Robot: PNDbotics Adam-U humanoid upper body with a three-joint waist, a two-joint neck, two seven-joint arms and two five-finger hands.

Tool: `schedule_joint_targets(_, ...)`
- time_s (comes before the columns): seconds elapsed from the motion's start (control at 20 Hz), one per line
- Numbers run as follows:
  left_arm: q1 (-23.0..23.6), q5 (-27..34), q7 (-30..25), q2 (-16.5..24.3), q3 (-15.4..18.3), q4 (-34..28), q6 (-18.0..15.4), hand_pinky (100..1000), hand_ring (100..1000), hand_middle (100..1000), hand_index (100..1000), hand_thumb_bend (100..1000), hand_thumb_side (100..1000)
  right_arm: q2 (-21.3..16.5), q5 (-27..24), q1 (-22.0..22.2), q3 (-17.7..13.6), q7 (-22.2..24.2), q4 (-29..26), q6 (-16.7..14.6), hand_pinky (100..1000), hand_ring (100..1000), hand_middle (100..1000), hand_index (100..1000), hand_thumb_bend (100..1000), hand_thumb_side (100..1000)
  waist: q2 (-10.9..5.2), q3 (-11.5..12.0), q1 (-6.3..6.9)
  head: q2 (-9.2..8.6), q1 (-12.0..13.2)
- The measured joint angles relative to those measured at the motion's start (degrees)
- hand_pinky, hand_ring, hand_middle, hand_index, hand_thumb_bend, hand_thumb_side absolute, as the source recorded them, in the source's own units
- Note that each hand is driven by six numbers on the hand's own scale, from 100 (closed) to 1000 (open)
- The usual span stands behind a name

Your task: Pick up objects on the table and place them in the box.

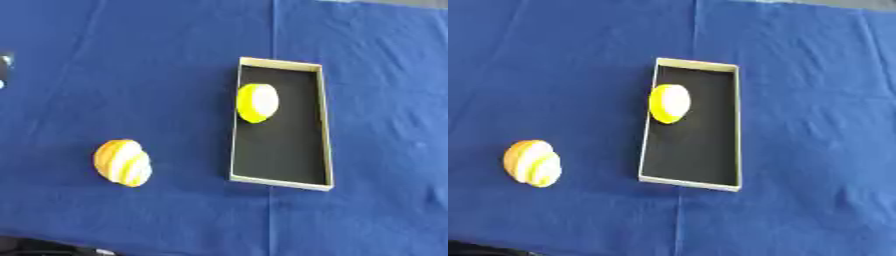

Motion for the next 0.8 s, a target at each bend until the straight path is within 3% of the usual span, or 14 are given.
schedule_joint_targets(0.25, -3.4, -1.9, -7.1, 0.8, -4.0, 0.2, -2.1, 851, 895, 827, 928, 308, 365, 0.1, -0.6, -0.5, -0.4, -0.1, 0.0, 0.1, 795, 905, 816, 884, 100, 408, 0.0, -0.3, 0.0, 0.39, 0.7)
schedule_joint_targets(0.45, -6.3, -2.3, -9.8, 0.7, -7.2, 1.4, -3.1, 861, 896, 825, 925, 297, 394, 0.1, -1.1, -0.5, -0.4, -0.1, 0.0, 0.1, 795, 905, 816, 884, 100, 413, -0.06, -0.5, 0.07, 0.49, 0.9)
schedule_joint_targets(0.65, -9.1, -2.6, -12.5, 0.5, -10.8, 2.6, -4.3, 869, 910, 827, 928, 376, 438, 0.1, -1.6, -1.0, -0.4, 0.0, 0.0, 0.0, 795, 904, 815, 882, 100, 416, -0.09, -0.7, 0.09, 0.49, -0.3)
schedule_joint_targets(0.8, -10.5, -3.3, -14.8, -0.1, -12.9, 3.4, -5.1, 875, 914, 829, 932, 404, 389, 0.1, -1.9, -1.0, -0.4, 0.2, 0.0, -0.2, 794, 904, 815, 882, 100, 424, -0.1, -0.8, 0.11, 0.48, -1.3)
